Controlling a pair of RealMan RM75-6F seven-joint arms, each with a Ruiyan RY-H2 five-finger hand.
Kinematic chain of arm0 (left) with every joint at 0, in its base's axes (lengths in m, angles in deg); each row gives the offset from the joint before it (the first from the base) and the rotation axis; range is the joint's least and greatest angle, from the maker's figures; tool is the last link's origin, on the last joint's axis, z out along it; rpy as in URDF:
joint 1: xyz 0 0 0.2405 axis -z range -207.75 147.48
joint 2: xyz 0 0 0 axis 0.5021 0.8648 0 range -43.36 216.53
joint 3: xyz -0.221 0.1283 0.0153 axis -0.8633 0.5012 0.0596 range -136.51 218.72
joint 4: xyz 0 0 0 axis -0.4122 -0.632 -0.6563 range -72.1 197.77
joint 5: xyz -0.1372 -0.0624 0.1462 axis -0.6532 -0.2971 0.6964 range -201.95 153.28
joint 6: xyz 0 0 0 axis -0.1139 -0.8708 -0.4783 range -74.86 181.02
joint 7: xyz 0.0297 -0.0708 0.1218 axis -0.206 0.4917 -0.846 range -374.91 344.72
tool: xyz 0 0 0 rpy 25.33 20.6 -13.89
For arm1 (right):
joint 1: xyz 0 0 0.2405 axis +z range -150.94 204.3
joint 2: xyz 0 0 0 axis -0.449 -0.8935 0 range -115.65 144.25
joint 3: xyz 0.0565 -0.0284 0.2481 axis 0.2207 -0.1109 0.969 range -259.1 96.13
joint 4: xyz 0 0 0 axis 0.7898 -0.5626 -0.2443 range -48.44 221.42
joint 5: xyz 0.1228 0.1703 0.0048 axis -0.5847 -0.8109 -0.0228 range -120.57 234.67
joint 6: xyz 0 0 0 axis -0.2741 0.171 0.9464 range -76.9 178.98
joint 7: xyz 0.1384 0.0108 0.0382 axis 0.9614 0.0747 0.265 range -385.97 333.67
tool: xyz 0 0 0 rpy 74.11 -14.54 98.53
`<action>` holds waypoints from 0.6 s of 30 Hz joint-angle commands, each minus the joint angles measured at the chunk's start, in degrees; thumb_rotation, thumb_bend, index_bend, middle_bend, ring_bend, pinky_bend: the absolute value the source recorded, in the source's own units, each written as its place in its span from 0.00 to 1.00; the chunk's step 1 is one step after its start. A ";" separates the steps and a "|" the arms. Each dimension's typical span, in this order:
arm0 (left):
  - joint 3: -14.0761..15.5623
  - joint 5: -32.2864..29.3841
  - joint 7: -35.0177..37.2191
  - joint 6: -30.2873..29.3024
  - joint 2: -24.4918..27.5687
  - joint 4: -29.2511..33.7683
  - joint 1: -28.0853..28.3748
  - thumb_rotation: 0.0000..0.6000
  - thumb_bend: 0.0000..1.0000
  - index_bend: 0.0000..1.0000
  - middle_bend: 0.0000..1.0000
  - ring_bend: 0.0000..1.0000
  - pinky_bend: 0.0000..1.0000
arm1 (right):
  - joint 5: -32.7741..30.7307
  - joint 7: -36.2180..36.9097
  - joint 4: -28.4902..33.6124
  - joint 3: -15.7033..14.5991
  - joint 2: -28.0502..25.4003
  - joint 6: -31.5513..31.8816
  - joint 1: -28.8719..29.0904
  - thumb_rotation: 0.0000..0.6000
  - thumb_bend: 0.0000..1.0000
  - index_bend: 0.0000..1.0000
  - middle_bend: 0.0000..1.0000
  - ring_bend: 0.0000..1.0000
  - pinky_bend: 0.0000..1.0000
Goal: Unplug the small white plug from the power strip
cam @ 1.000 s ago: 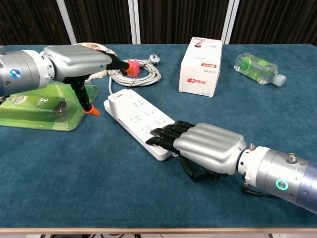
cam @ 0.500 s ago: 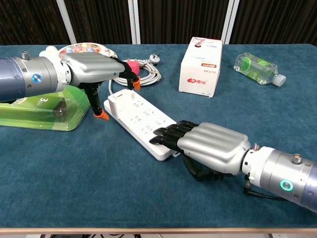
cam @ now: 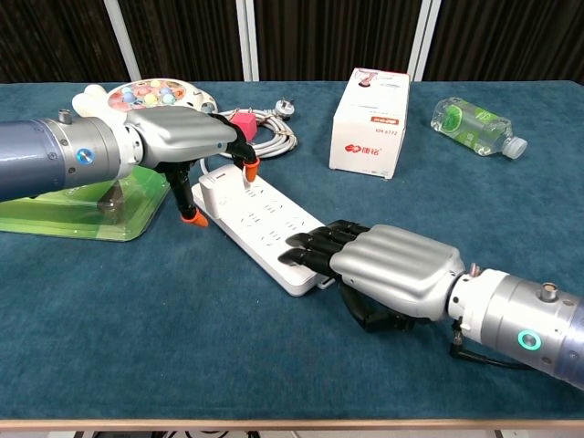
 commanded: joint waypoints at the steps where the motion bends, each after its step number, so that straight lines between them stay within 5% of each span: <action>1: -0.02 0.02 0.22 -0.27 -0.34 -0.43 0.03 1.00 0.14 0.36 0.38 0.08 0.06 | -0.03 -0.01 -0.05 -0.03 0.01 0.02 0.02 1.00 1.00 0.00 0.00 0.00 0.05; 18: 0.62 0.56 1.23 -0.75 -3.05 -2.80 0.07 1.00 0.24 0.47 0.46 0.11 0.08 | -0.22 0.10 -0.45 -0.32 0.16 0.36 -0.03 1.00 1.00 0.00 0.00 0.00 0.05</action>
